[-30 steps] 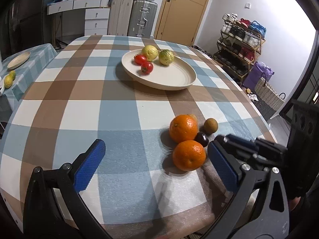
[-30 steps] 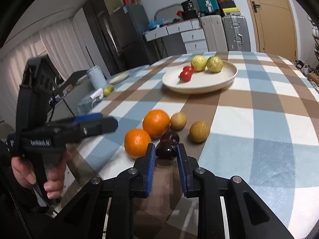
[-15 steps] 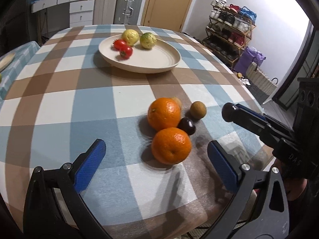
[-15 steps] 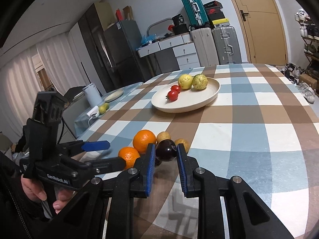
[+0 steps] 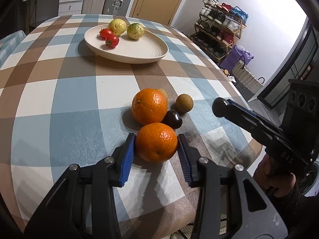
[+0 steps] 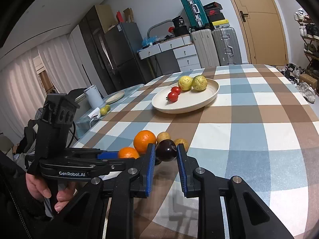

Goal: Organize fruits
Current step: 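Grasp an orange with the left gripper while the right gripper lifts the plum, then carry the orange and plum onto the plate and open both grippers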

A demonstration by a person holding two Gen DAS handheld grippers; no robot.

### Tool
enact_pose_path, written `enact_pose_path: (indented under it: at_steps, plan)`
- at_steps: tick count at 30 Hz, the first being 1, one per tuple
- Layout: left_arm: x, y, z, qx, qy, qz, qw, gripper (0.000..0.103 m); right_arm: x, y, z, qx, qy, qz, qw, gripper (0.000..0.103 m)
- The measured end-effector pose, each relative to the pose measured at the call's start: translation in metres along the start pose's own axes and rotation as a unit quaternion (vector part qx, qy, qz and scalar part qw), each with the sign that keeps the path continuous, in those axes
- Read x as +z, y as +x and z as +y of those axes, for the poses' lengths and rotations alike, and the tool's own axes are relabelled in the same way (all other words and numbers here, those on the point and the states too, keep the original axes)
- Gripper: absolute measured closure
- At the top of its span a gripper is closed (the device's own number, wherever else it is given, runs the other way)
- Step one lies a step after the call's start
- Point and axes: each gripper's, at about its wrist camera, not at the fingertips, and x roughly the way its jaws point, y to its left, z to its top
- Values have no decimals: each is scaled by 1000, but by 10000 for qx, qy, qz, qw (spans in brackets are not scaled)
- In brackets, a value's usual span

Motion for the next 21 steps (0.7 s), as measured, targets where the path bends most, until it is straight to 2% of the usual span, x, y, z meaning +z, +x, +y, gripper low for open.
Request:
enact_pose_path:
  at_steps: [10, 21]
  plan:
    - [15, -26, 19, -59, -229, -340, 9991, 64, 13, 4, 0, 119, 0, -74, 9999, 81]
    - [83, -33, 53, -13, -356, -706, 9969, 64, 63, 23, -16, 395, 232, -267, 9986, 81]
